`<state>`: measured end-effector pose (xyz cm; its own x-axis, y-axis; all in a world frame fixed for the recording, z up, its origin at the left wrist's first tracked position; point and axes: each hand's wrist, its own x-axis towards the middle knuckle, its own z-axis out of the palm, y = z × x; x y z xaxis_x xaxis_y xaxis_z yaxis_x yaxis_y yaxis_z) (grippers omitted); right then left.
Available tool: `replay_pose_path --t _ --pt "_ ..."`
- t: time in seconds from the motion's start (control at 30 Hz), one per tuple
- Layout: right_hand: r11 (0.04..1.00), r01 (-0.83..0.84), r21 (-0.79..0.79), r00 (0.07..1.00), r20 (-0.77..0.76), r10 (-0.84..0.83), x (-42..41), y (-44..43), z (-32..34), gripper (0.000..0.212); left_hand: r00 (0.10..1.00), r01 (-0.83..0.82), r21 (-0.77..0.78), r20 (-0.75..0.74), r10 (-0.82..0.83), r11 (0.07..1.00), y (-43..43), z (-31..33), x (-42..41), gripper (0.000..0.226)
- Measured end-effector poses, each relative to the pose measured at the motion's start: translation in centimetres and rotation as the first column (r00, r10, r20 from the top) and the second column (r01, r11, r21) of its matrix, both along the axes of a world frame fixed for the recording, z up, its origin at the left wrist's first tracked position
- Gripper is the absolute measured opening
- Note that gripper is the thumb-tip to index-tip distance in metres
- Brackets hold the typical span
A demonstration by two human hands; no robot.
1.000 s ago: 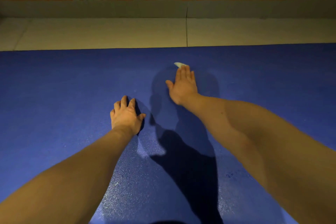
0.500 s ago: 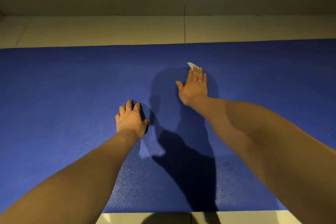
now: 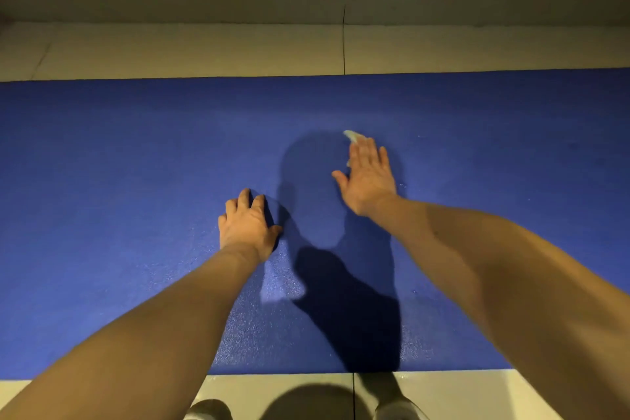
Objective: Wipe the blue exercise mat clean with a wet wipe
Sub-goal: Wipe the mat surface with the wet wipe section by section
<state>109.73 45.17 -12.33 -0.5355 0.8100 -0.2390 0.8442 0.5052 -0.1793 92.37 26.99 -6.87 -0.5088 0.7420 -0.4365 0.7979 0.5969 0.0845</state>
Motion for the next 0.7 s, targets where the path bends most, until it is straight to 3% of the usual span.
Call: replay_pose_path --t 0.1,0.17,0.3,0.43,0.53,0.7 --pt "0.992 0.122 -0.032 0.984 0.137 -0.116 -0.1 -0.2 0.5 0.086 1.000 -0.004 -0.010 0.003 0.004 1.000 -0.7 0.1 0.1 0.077" --pt "0.984 0.160 -0.077 0.978 0.146 -0.148 -1.7 -2.3 0.9 0.088 1.000 -0.011 -0.012 0.015 0.011 1.000 -1.0 0.2 0.3 0.077" --pt "0.996 -0.055 -0.075 0.998 -0.008 0.055 -3.9 -9.0 0.7 0.088 1.000 -0.012 -0.015 0.024 0.012 1.000 -1.4 0.2 0.9 0.075" --pt "0.960 -0.278 -0.037 0.960 0.008 0.279 -3.1 -10.0 0.3 0.082 0.999 -0.009 -0.017 0.034 0.010 1.000 -1.5 0.2 1.3 0.071" --pt "0.990 -0.143 -0.001 0.985 -0.093 0.142 -0.1 -6.9 0.2 0.082 0.999 -0.005 -0.022 0.038 0.006 1.000 -1.9 0.2 1.4 0.068" --pt "0.995 0.102 0.014 0.992 0.069 -0.102 3.2 -4.0 0.1 0.084 0.999 -0.005 -0.033 0.045 0.007 0.999 -2.5 0.4 1.6 0.069"
